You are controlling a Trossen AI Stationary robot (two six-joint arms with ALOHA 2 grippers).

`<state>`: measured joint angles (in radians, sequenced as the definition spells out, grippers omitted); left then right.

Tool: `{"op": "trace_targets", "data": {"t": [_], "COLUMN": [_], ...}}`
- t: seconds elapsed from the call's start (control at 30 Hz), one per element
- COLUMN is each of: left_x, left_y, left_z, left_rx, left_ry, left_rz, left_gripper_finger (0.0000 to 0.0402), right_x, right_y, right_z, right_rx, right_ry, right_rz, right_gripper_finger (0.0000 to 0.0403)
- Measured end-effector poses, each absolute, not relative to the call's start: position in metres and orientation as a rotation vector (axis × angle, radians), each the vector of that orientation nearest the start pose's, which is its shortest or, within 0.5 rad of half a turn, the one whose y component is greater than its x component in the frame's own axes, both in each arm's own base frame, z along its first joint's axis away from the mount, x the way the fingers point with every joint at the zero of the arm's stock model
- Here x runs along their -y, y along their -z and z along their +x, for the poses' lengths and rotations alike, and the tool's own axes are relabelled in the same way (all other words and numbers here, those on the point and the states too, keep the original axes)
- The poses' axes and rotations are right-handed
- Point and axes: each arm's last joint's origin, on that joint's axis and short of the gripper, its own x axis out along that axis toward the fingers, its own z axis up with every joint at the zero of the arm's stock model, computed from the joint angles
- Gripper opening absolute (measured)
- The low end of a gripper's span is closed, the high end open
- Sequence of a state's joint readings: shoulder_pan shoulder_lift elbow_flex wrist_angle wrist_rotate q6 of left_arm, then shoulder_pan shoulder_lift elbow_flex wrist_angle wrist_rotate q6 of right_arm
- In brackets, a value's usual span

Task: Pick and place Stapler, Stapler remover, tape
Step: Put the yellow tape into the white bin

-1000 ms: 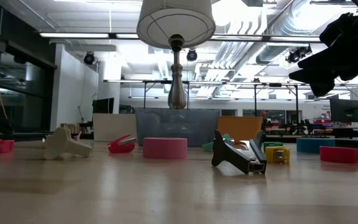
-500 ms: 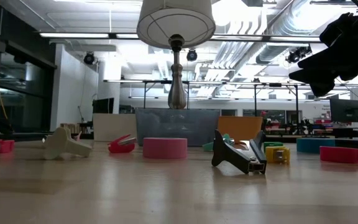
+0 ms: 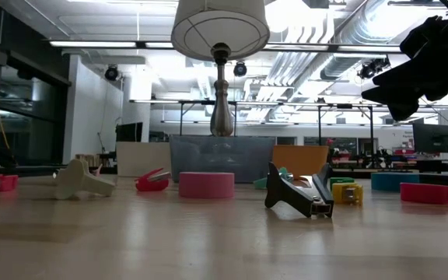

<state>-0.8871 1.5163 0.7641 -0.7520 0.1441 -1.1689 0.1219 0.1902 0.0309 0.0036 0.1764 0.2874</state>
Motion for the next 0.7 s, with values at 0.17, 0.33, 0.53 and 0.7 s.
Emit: {"op": "trace_targets", "data": {"t": [0.17,0.33,0.53,0.7], "left_x": [0.158,0.121,0.065,0.016], "left_y": [-0.162,-0.184,-0.219,-0.242], "left_z": [0.168,0.190,0.206,0.216], "left_rx": [-1.509,-1.453,-1.406,-1.370], "left_ry": [-0.146,-0.151,-0.172,-0.224], "left_rz": [-0.299,-0.218,-0.066,0.036], "left_gripper_finger": [0.0041,0.0040,0.0040,0.0040], "right_x": [-0.008,-0.008,-0.008,-0.008], "right_y": [-0.159,-0.159,-0.159,-0.159], "right_z": [0.107,0.107,0.107,0.107], "right_rx": [-0.145,-0.145,-0.145,-0.145], "right_ry": [0.076,0.076,0.076,0.076], "right_rz": [0.264,0.264,0.264,0.264], "right_gripper_finger": [0.0181,0.0181,0.0181,0.0181]}}
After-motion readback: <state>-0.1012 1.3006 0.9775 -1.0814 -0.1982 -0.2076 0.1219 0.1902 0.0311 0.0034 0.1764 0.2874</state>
